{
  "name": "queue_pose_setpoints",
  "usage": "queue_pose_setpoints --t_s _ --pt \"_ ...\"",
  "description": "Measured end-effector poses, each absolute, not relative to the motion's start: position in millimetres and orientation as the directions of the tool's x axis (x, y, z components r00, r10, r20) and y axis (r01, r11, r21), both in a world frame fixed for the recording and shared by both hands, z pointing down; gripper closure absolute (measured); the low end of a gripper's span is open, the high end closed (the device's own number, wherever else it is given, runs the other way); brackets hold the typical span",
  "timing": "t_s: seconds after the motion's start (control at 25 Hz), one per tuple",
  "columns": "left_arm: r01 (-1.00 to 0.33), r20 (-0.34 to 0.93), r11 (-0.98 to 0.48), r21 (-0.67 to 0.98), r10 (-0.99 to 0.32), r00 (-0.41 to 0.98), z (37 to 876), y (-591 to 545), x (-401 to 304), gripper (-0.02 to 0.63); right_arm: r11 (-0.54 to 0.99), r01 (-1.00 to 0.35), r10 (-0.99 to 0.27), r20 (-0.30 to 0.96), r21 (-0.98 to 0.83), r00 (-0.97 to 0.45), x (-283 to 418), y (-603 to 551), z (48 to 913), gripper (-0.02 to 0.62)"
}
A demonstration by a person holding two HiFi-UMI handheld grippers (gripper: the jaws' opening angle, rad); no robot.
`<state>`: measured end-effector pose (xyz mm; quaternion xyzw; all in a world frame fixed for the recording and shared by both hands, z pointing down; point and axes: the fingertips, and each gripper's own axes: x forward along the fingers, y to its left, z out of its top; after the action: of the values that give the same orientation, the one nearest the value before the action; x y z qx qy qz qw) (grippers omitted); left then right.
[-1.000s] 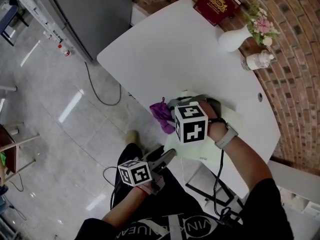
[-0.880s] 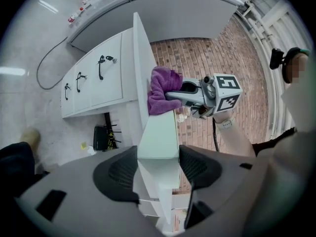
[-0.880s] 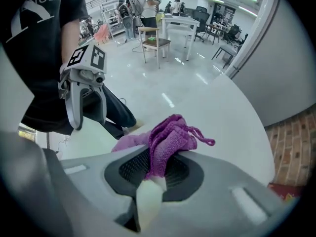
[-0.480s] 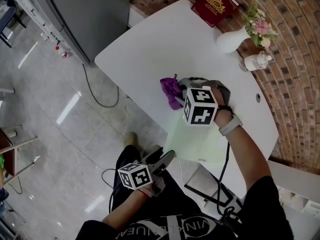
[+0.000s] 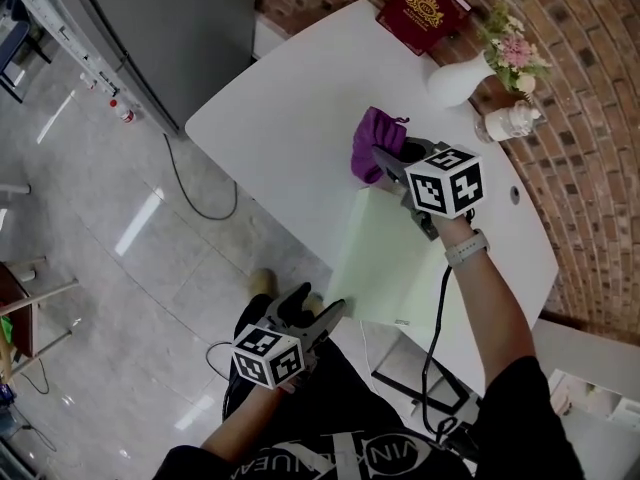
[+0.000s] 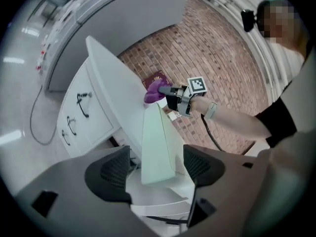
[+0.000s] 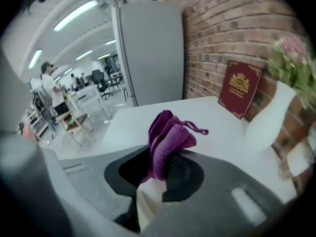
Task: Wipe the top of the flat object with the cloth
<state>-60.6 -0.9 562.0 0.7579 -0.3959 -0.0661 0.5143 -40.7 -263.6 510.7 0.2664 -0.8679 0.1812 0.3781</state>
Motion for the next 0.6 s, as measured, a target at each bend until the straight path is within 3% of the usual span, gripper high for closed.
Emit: queue_pose_setpoints --t_s 0.12,0.24,0.28,0.32,0.36,0.6 --pt "-0.676 0.385 -0.252 0.692 -0.664 0.641 553.3 -19.1 -77.9 0.291 0.745 -0.645 -0.330 0.746 -0.171 -0.579 -30.0 -264.6 511.5 0.531" --pt "-0.696 0.387 -0.399 0.597 -0.617 0.685 534.7 -44.5 -72.3 0.295 0.742 -0.647 -0.308 0.767 -0.178 -0.564 -24.0 -261.3 516.7 0.531" --pt "-0.693 0.385 -0.446 0.567 -0.600 0.701 529.1 -53.6 -67.1 0.341 0.737 -0.649 -0.303 0.768 -0.187 -0.565 -23.2 -260.5 517.6 0.531" --pt "-0.691 0.386 -0.489 0.533 -0.586 0.713 524.1 -63.0 -61.2 0.469 0.732 -0.652 -0.298 0.766 -0.200 -0.570 -23.2 -259.8 518.4 0.531" --pt "-0.687 0.389 -0.529 0.499 -0.571 0.722 519.7 -72.0 -54.5 0.551 0.727 -0.652 -0.290 0.765 -0.215 -0.575 -23.8 -258.6 519.5 0.531" --pt "-0.652 0.482 -0.667 0.361 -0.465 0.743 521.1 -101.2 -14.5 0.575 0.735 -0.639 -0.250 0.786 -0.225 -0.565 -20.6 -250.0 531.2 0.531"
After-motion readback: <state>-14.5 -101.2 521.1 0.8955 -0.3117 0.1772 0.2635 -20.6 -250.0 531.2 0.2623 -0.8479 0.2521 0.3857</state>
